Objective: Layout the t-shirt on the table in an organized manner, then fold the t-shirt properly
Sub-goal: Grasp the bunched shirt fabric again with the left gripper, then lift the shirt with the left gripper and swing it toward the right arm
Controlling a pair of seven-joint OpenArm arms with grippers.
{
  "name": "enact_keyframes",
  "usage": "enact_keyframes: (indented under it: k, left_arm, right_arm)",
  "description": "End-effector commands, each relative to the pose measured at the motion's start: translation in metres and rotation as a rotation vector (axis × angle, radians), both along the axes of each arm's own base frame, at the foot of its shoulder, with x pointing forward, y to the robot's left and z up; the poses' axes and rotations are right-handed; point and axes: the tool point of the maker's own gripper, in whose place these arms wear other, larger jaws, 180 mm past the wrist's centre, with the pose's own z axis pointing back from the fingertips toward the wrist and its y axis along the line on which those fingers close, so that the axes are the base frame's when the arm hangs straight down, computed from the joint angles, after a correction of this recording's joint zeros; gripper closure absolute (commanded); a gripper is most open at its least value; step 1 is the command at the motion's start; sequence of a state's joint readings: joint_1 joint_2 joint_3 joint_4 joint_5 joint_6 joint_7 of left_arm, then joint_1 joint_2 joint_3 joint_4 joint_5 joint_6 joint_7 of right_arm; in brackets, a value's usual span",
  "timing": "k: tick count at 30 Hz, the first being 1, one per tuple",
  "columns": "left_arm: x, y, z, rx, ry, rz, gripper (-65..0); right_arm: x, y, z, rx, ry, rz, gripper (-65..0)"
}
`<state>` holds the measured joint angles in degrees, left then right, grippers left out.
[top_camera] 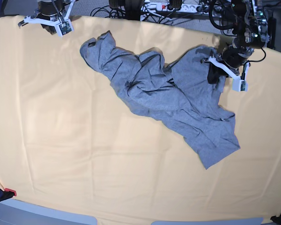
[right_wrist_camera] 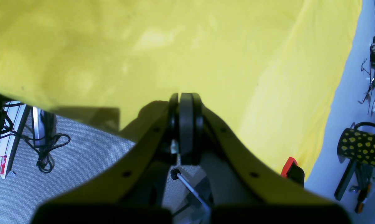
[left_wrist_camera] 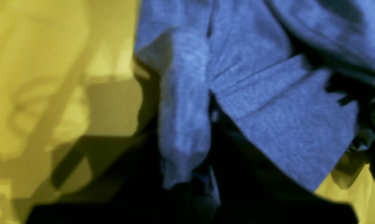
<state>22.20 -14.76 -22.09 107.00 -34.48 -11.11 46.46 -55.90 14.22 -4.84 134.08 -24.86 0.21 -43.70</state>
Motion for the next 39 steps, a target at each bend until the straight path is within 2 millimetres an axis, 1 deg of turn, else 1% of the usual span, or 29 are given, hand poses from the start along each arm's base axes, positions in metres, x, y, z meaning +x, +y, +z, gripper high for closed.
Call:
enact_keyframes:
  k: [1,3,5,7,9,11,14,16,17,21,23,25,29,32,35,37,39]
  left_arm:
    - [0.002,-0.002,0.006,0.005,-0.018,-0.028,0.0]
    - [0.006,-0.015,0.015,-0.028,-0.063,-0.101,0.0]
    - [0.010,-0.031,0.035,-0.081,-0.140,-0.196,0.0]
    - [0.013,-0.046,0.065,-0.119,-0.252,-0.306,0.0]
    - [0.016,-0.055,0.100,-0.114,-0.380,-0.413,0.0]
    - [0.019,-0.056,0.132,-0.074,-0.486,-0.483,0.0]
    - [0.027,-0.048,0.173,0.019,-0.603,-0.528,0.0]
    - [0.032,-0.043,0.194,0.074,-0.658,-0.556,0.0]
    - [0.034,-0.041,0.201,0.101,-0.676,-0.572,0.0]
    - [0.044,-0.033,0.220,0.190,-0.715,-0.608,0.0]
    - [0.051,-0.025,0.225,0.238,-0.714,-0.593,0.0]
    - [0.060,-0.013,0.227,0.286,-0.694,-0.537,0.0]
    - [0.077,0.016,0.223,0.354,-0.652,-0.407,0.0]
    - [0.089,0.041,0.223,0.359,-0.639,-0.260,0.0]
    - [0.096,0.062,0.223,0.367,-0.622,-0.140,0.0]
    - [0.098,0.070,0.223,0.371,-0.614,-0.089,0.0]
    - [0.099,0.072,0.225,0.368,-0.614,-0.076,0.0]
  right_arm:
    - [0.002,0.000,0.006,-0.006,-0.020,0.006,0.0]
    - [0.002,0.000,0.006,-0.005,-0.020,0.006,0.0]
    - [0.002,0.000,0.006,-0.006,-0.020,0.006,0.0]
    - [0.001,0.000,0.006,-0.006,-0.019,0.006,0.0]
    - [0.001,0.000,0.006,-0.005,-0.020,0.006,0.0]
    - [0.001,0.000,0.006,-0.005,-0.020,0.006,0.0]
    - [0.001,0.000,0.006,-0.005,-0.020,0.006,0.0]
    - [0.002,0.000,0.006,-0.005,-0.020,0.006,0.0]
    - [0.002,0.000,0.006,-0.005,-0.021,0.006,0.0]
    - [0.001,0.000,0.006,-0.005,-0.020,0.006,0.0]
    - [0.002,0.000,0.006,-0.005,-0.020,0.006,0.0]
    - [0.001,0.000,0.006,-0.005,-0.020,0.006,0.0]
    - [0.002,0.000,0.006,-0.005,-0.020,0.005,0.0]
    - [0.002,0.000,0.006,-0.005,-0.020,0.005,0.0]
    - [0.002,0.000,0.006,-0.005,-0.020,0.005,0.0]
    - [0.002,0.000,0.006,-0.005,-0.020,0.006,0.0]
    - [0.002,0.000,0.006,-0.005,-0.021,0.006,0.0]
